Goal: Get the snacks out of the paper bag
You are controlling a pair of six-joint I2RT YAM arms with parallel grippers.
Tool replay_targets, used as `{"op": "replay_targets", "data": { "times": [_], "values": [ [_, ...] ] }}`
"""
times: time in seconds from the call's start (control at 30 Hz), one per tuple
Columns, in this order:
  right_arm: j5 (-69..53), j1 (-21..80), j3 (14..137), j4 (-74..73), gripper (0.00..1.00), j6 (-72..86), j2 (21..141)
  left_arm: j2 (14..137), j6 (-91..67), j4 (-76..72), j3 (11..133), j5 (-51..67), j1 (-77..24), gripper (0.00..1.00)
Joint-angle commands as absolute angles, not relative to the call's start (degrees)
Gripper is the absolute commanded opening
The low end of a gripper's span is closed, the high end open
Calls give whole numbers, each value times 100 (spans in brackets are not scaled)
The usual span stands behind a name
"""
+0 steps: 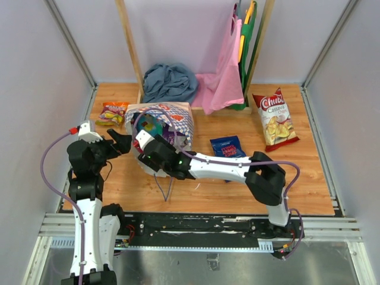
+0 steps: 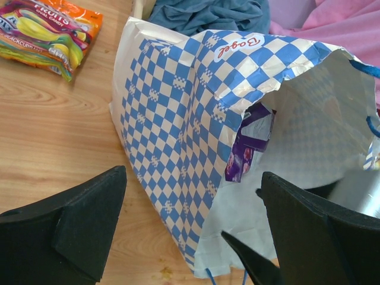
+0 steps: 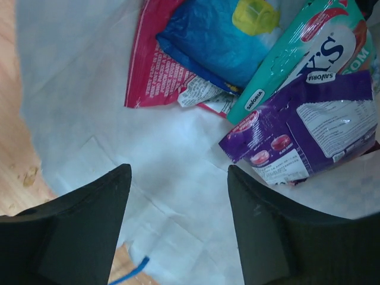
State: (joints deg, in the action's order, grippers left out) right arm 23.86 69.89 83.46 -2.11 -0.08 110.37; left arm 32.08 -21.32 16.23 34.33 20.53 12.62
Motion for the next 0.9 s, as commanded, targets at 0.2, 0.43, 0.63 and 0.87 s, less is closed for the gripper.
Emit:
{"op": "replay_targets", "data": {
  "times": [0.2, 0.43, 0.63, 0.87],
  "values": [
    [2941, 6507, 9344, -1075, 62, 290, 11913, 3138, -2158, 1424, 3371, 2178, 1244, 100],
    [3201, 6410, 9790, -1422, 61, 373, 12368, 3129, -2146, 1410, 3367, 2206, 1239, 100],
    [3382, 6330, 9975, -1625, 45, 479, 12528, 3129, -2147, 1398, 3364, 2230, 1239, 100],
    [3771, 6304, 9892, -1670, 21, 427, 12446, 3146, -2149, 1380, 3350, 2295, 1239, 100]
  ]
}}
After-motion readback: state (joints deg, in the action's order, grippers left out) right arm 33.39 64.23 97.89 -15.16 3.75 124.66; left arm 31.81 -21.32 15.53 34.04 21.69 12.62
